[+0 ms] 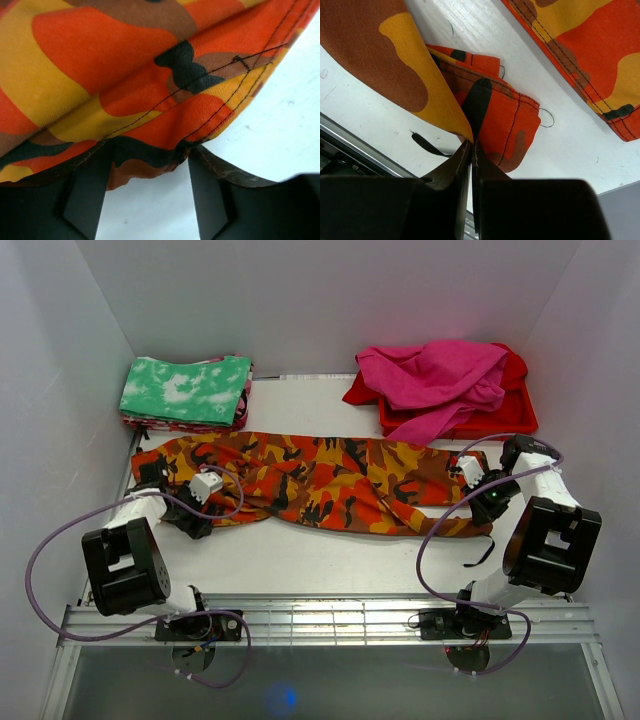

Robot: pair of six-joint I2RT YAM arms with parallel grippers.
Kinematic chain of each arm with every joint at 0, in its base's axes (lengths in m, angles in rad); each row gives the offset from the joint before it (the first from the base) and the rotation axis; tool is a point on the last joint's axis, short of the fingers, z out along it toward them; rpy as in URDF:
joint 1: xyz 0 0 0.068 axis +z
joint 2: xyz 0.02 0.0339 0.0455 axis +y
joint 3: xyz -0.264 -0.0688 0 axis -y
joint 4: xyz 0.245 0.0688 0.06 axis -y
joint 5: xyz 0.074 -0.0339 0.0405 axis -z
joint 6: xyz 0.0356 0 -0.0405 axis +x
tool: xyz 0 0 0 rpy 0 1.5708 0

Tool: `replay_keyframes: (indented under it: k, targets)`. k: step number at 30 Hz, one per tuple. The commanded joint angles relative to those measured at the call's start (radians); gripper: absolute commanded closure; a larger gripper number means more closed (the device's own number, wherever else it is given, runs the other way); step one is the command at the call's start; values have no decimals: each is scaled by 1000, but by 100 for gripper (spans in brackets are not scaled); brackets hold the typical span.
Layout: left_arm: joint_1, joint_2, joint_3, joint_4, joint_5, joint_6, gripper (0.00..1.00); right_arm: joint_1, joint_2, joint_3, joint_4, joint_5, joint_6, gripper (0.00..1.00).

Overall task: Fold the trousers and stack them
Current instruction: Flatten the trousers out

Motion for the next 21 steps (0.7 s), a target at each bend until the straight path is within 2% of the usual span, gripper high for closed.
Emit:
replay_keyframes:
  k: [1,3,4,6,8,9,10,11,14,16,19,20,21]
  targets:
    - [-20,63,-2,67,10,-26,32,-4,3,39,-6,-25,-1,92]
    - [-25,100,19,67,-34,-34,54,-6,5,39,-3,-24,-3,92]
    - [-25,101,48,53,-79,-31,72,-6,5,39,-1,-21,-4,92]
    - [-25,88,94,14,-122,12,83,-4,0,36,-1,-16,-10,92]
    - [-23,75,215,-107,-191,93,96,-4,-7,31,0,-7,-23,92]
    - [-23,71,266,-156,-212,132,99,-6,-15,27,2,-4,-26,92]
    - [-22,66,319,-277,-235,176,100,-6,-20,22,5,4,-29,92]
    - [-22,66,435,-343,-261,220,100,-7,-21,21,5,5,-32,92]
    - [-22,71,644,-583,-367,397,100,-6,-23,21,5,10,-36,92]
    - [-25,54,680,-649,-508,513,97,-7,-26,21,5,9,-36,92]
    - [-28,-21,557,-633,-685,616,74,-7,-29,16,-3,1,-41,92]
    - [-29,-59,502,-614,-721,623,52,-7,-29,16,-6,-2,-43,92]
    - [-32,-80,376,-549,-783,627,41,-7,-29,16,-11,-11,-43,92]
